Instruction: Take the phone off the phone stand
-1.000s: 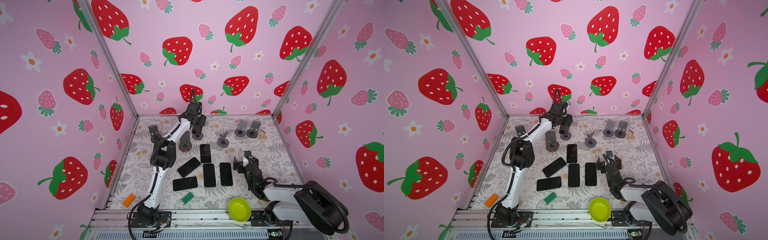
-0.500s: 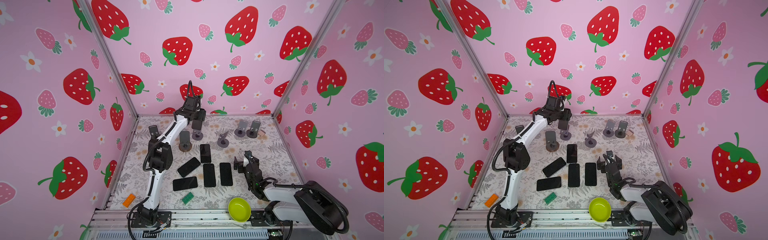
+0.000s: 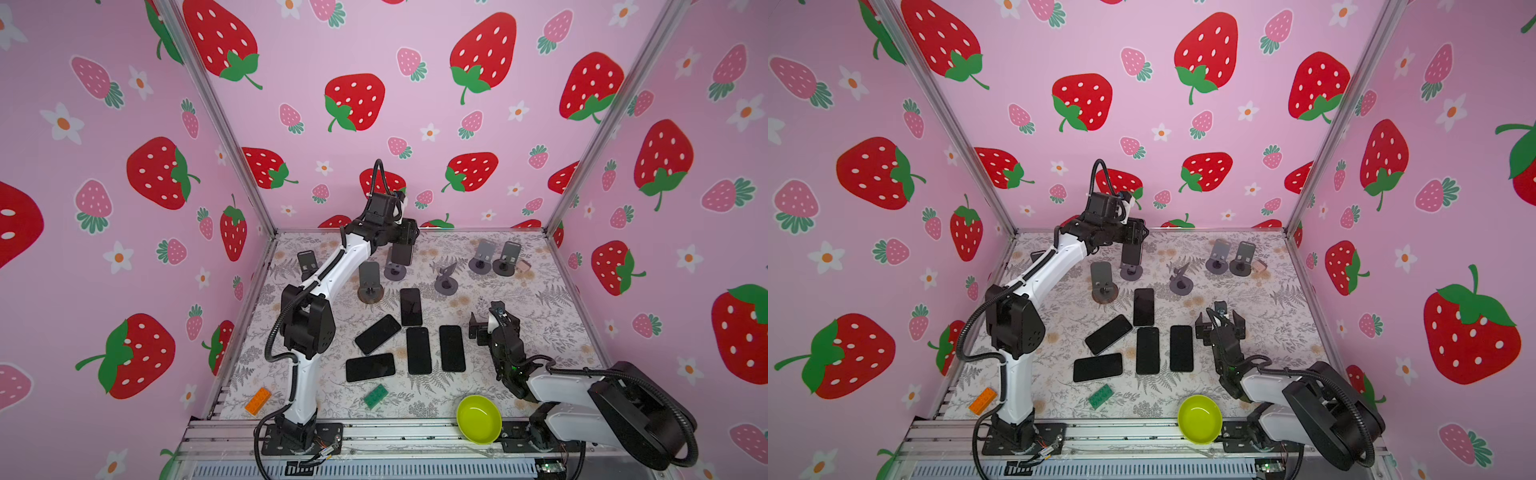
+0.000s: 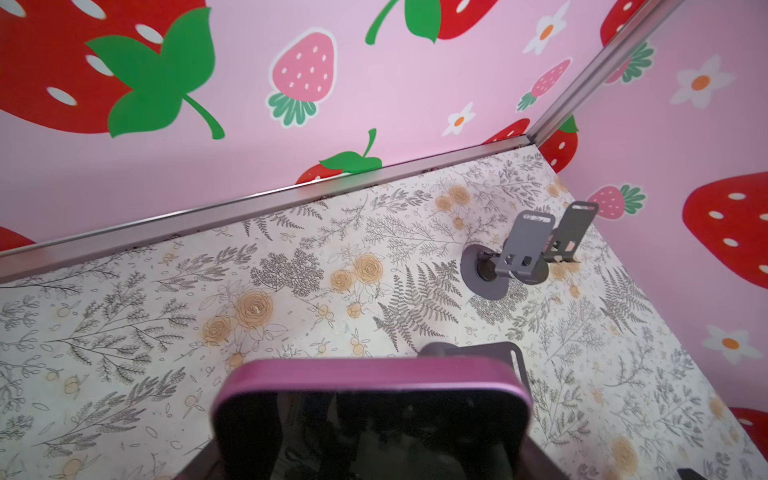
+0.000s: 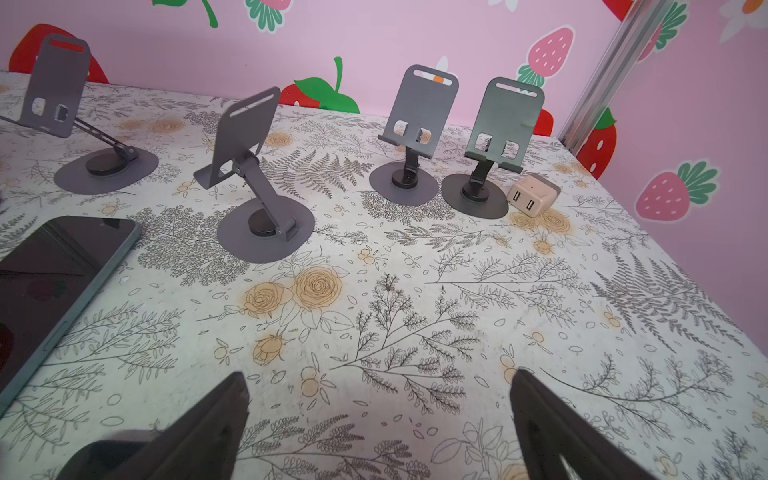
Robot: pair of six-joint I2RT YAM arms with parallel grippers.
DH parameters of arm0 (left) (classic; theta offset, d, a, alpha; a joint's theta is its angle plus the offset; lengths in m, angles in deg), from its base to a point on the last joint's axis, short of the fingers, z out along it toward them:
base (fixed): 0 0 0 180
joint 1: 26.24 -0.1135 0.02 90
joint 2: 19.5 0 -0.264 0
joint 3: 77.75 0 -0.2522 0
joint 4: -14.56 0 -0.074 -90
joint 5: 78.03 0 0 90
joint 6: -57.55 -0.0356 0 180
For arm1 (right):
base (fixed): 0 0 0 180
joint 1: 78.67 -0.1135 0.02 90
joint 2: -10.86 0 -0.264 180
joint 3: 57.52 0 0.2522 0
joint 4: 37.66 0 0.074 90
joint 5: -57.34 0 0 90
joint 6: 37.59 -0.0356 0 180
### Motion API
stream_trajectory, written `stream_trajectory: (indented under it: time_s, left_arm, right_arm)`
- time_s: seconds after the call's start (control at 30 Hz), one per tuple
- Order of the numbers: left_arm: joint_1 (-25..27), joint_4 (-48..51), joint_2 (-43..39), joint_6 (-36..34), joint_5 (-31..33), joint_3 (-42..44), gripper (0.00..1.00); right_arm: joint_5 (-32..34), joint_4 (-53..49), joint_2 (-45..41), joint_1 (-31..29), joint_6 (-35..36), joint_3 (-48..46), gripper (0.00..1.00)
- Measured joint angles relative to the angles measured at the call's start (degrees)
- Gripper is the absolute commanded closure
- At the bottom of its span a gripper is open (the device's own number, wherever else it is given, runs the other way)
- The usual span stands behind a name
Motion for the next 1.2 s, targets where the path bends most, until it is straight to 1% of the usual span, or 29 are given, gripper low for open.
stream_trajectory:
  time_s: [0.2, 0.3, 0.43, 0.6, 0.77, 0.93, 1.03, 1.2]
  left_arm:
    - [4.00, -3.02, -4.13, -0.59, -0.81, 8.04, 0.31]
    - [6.05, -4.72, -5.95, -1.97, -1.99, 11.47, 0.31]
    - [8.98, -6.08, -6.47, -5.53, -3.13, 12.39, 0.31]
    - [12.70, -6.80, -6.08, -11.37, -4.96, 12.39, 0.31]
    - [15.65, -6.75, -3.28, -16.48, -6.84, 12.17, 0.31]
    - [16.76, -5.97, 3.34, -20.39, -8.22, 11.63, 0.31]
    - [17.07, -4.66, 6.93, -22.36, -8.33, 11.08, 0.32]
    - [17.68, -3.72, 9.07, -25.18, -7.37, 10.99, 0.32]
  right_arm:
    - [1.92, -0.57, -0.04, 0.00, -0.76, 0.24, 0.00]
    - [6.34, -5.42, -0.96, 0.28, -4.00, 1.95, 0.00]
    - [9.42, -8.81, -2.86, 1.68, -7.52, 2.99, 0.00]
    - [11.21, -11.21, -6.78, 2.58, -10.62, 1.92, 0.00]
    - [13.29, -14.53, -16.22, 3.30, -14.75, -1.66, 0.00]
    - [12.44, -15.85, -25.31, 5.40, -16.81, -5.77, 0.00]
    - [11.26, -16.09, -28.00, 6.45, -17.49, -7.45, 0.00]
    - [9.49, -16.72, -28.52, 7.04, -18.05, -8.28, 0.00]
